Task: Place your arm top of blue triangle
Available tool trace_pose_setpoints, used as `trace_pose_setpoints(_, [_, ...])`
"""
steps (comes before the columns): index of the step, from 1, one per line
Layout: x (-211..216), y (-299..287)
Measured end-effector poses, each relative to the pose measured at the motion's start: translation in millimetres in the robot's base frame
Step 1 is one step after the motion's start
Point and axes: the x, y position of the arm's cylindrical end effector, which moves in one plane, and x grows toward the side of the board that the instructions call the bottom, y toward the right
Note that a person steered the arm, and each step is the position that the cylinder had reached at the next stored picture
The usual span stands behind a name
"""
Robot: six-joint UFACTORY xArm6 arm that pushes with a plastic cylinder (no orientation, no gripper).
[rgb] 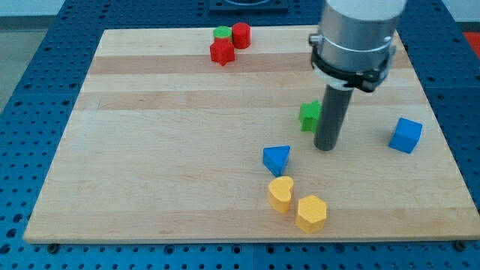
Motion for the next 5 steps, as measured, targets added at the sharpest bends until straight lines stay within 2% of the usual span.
trace_pose_setpoints(1, [-14.2, -12.0])
trace_pose_setpoints(2, [-53.6, -79.5])
trace_pose_setpoints(3, [-84.8, -122.9])
trace_pose_setpoints(4, [-63.5, -121.1])
trace_pose_setpoints(5, [-17.2, -105.4])
